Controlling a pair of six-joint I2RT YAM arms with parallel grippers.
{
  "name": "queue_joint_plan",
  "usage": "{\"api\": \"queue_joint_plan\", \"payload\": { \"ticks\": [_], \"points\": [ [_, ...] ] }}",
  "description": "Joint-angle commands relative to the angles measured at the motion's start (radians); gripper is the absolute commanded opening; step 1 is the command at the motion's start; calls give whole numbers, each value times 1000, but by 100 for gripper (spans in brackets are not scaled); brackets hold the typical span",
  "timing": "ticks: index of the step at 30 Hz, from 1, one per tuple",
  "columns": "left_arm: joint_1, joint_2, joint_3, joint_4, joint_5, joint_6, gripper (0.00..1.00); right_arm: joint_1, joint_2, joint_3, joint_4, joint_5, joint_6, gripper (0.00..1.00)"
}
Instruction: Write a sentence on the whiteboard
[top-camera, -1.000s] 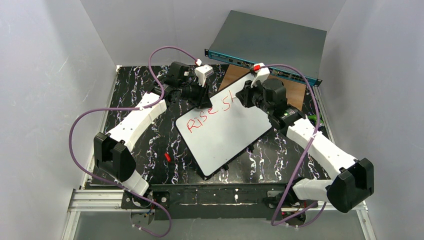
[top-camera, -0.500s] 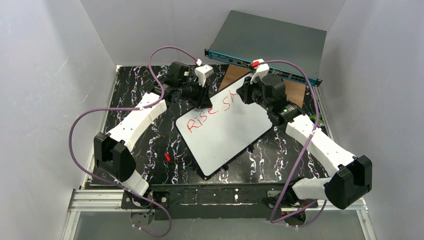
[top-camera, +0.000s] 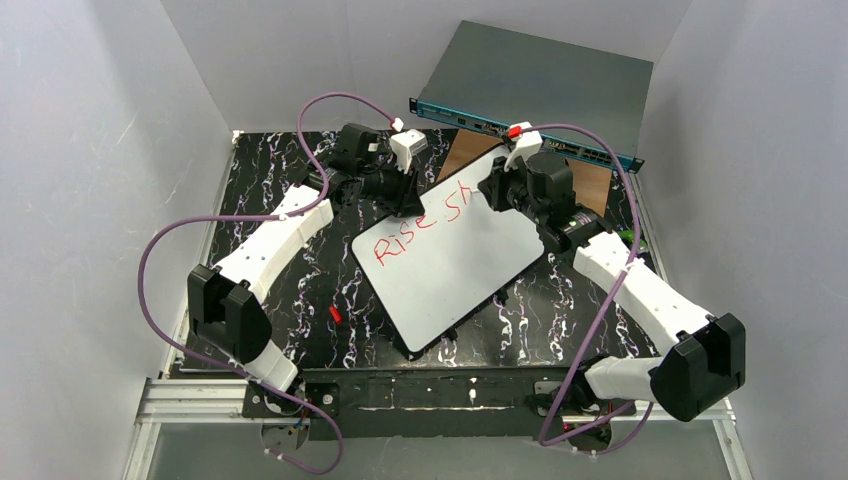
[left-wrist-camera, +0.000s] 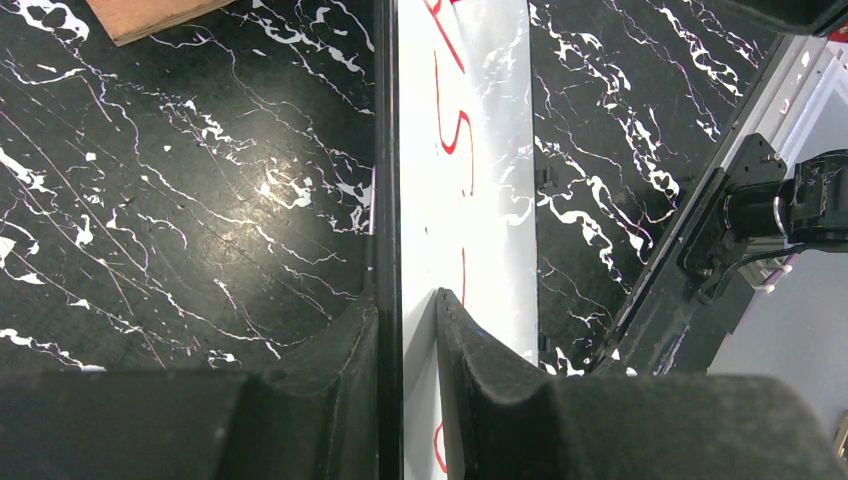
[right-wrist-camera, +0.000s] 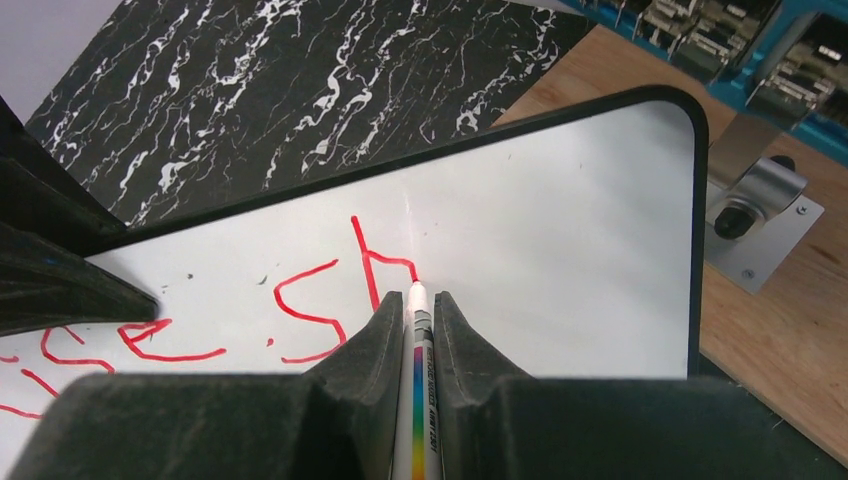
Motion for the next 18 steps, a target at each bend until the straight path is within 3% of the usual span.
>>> {"api": "queue_joint_plan", "payload": {
  "ticks": [1,18],
  "points": [
    [-29,-21,9,-27,32,40,0,-4,-32,-29,-1,-4,-1,1],
    [-31,-20,10,-27,34,37,0,-4,-88,-107,-29,-17,26,1]
  ]
}}
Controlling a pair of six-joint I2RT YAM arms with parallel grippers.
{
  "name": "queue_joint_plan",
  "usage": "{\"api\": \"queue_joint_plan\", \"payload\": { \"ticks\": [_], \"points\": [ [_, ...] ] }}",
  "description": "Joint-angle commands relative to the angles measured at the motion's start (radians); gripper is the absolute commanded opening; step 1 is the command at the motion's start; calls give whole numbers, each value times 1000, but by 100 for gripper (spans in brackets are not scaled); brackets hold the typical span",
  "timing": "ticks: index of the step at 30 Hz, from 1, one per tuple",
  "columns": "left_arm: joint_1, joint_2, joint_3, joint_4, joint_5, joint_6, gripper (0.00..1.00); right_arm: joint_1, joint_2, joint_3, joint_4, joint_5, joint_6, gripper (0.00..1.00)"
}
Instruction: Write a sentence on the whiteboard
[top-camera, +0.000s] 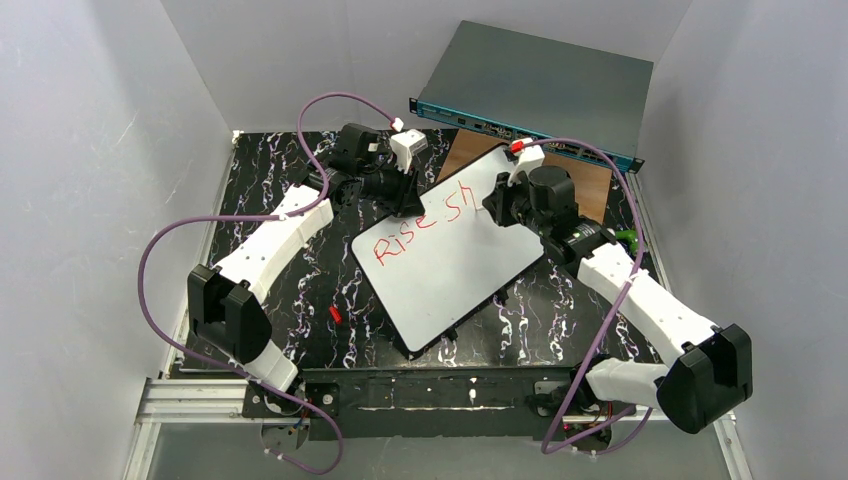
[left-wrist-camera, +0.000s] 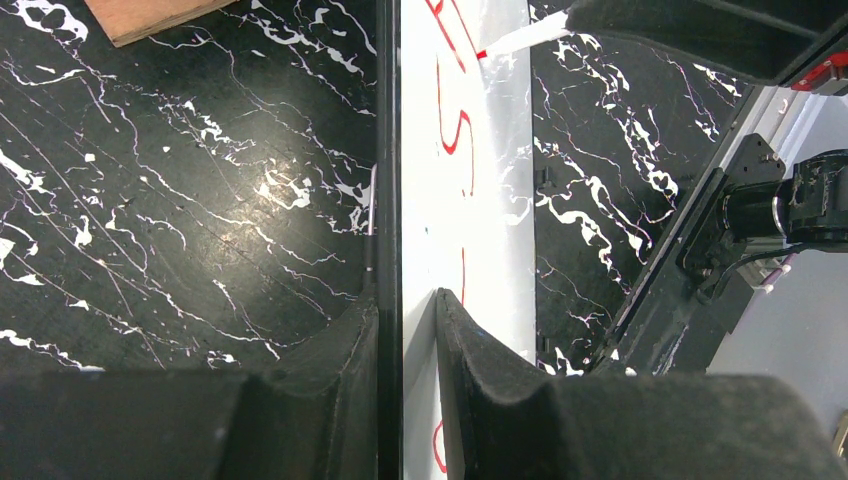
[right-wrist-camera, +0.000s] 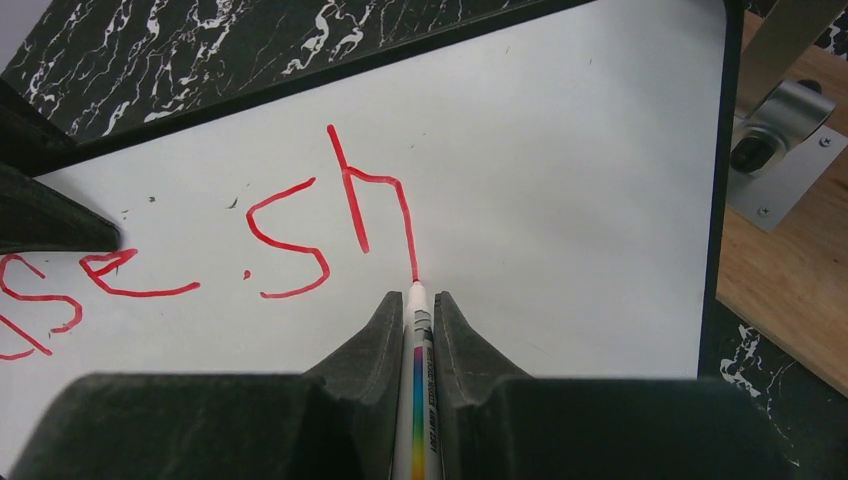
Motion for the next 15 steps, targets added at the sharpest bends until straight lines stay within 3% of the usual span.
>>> {"api": "queue_joint_plan", "payload": {
  "ticks": [1,15],
  "points": [
    [-31,-19,11,-27,34,38,0,-4,-27,-13,9,-9,13,1],
    [-30,-17,9,-29,32,38,0,-4,-59,30,-34,-5,7,1]
  ]
}}
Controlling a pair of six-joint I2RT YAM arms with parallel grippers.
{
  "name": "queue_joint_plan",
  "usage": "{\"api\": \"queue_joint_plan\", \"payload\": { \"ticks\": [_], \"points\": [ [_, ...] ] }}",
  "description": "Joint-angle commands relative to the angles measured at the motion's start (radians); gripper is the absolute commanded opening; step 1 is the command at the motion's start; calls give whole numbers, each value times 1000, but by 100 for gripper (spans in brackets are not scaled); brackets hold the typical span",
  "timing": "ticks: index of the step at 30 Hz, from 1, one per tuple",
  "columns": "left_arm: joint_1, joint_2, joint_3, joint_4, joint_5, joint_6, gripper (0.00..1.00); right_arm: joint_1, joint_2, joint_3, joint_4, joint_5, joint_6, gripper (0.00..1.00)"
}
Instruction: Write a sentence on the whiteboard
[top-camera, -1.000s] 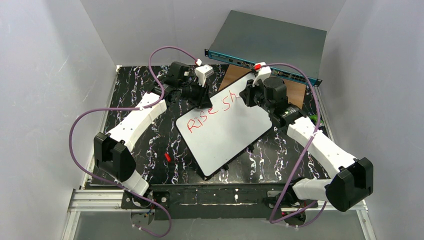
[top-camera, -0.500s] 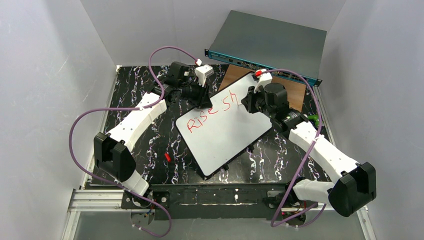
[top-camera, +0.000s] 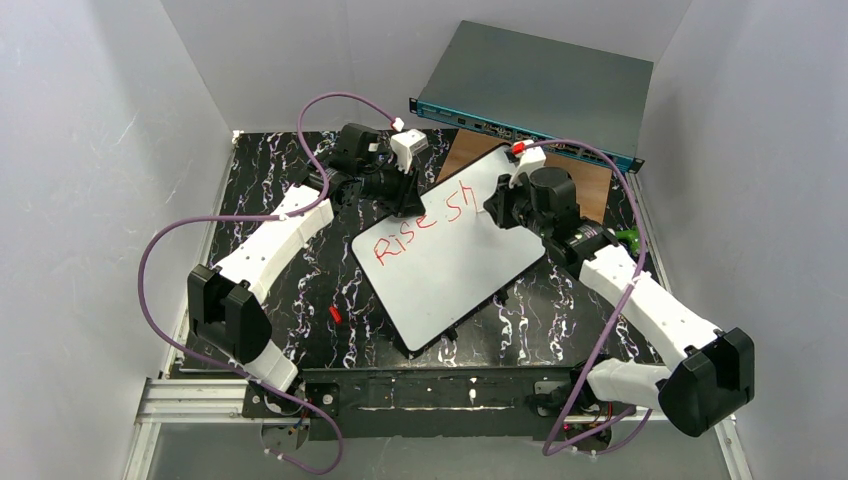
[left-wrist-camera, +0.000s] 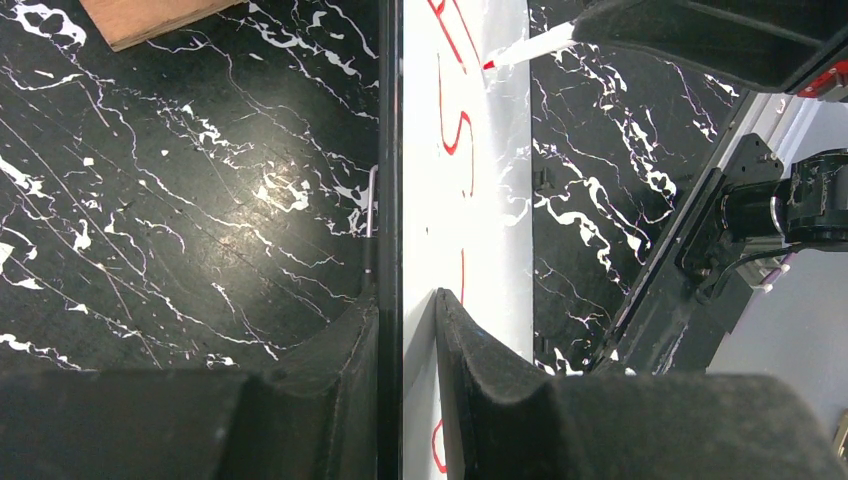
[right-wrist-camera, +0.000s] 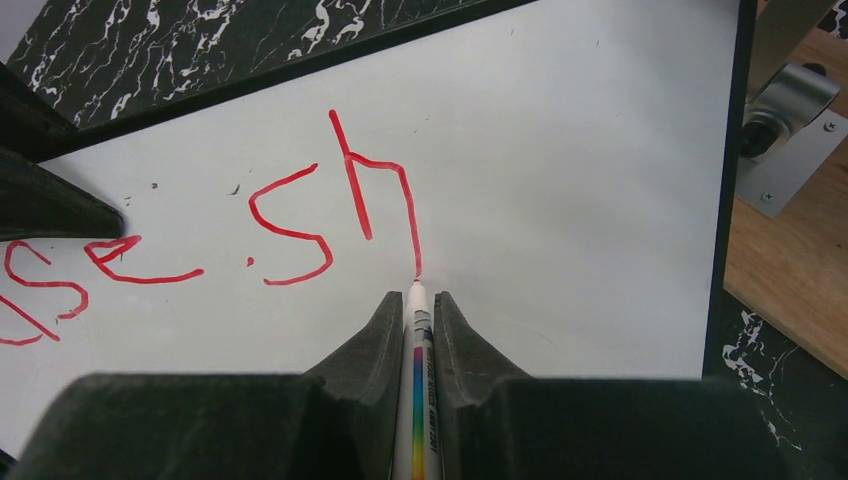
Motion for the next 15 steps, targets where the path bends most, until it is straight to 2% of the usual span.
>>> {"api": "queue_joint_plan", "payload": {
  "ticks": [1,15],
  "points": [
    [-31,-16,10,-32,30,38,0,-4,-50,43,-12,-2,-5,1],
    [-32,-14,13,-30,32,36,0,-5,-19,155,35,86,-44,1]
  ]
}}
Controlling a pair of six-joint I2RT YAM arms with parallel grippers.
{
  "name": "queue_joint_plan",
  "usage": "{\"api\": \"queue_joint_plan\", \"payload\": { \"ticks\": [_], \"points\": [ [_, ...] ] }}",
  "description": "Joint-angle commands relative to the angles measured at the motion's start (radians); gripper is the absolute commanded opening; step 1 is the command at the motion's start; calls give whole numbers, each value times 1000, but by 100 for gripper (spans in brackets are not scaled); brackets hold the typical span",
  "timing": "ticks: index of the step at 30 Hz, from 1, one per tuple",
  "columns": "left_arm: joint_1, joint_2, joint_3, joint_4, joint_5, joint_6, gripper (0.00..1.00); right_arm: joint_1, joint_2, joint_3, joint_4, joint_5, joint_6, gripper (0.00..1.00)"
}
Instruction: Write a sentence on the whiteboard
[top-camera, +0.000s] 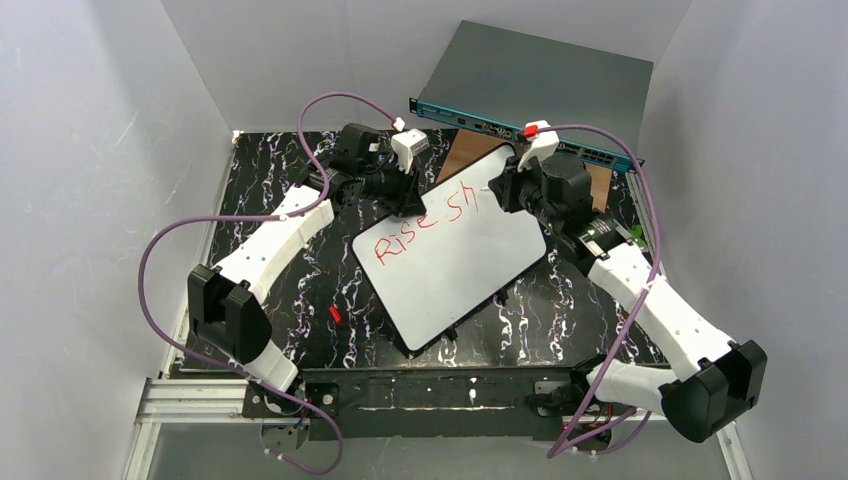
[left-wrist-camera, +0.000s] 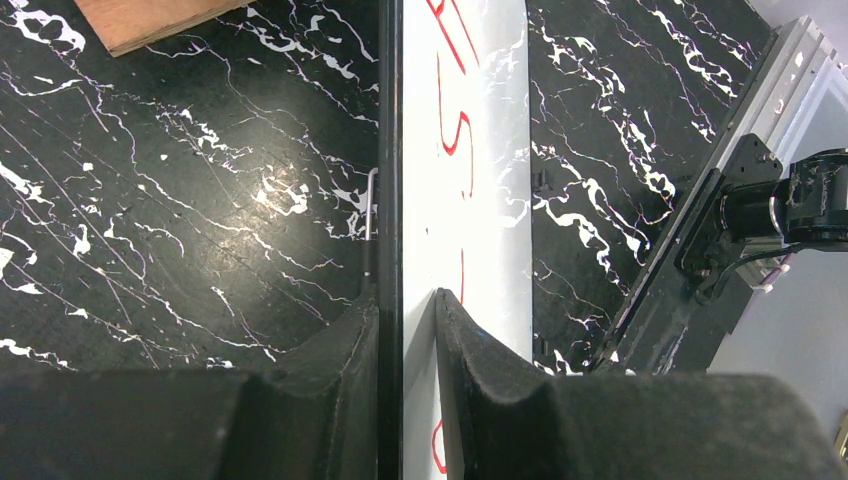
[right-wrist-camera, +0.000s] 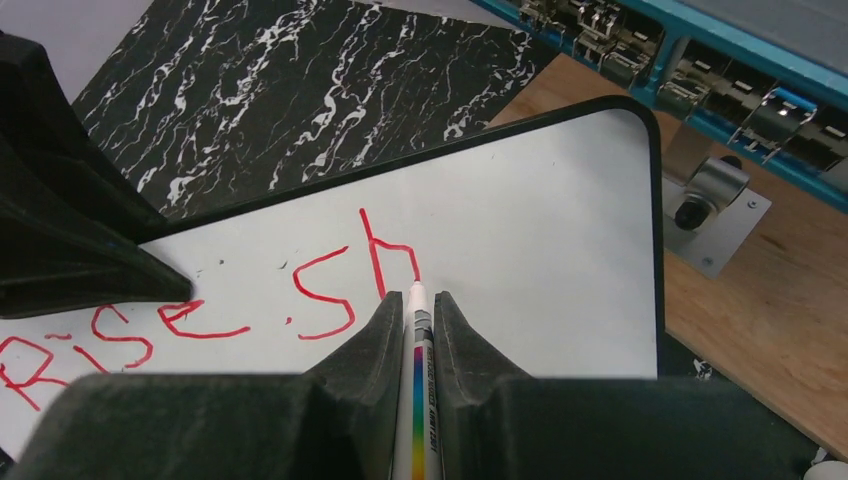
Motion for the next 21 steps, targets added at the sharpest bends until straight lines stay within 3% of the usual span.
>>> {"api": "queue_joint_plan", "payload": {
  "ticks": [1,21],
  "points": [
    [-28,-13,12,-39,29,35,0,-5,27,53,70,56,-32,1],
    [-29,-24,10,-38,28,39,0,-13,103,40,113,59,-38,1]
  ]
}}
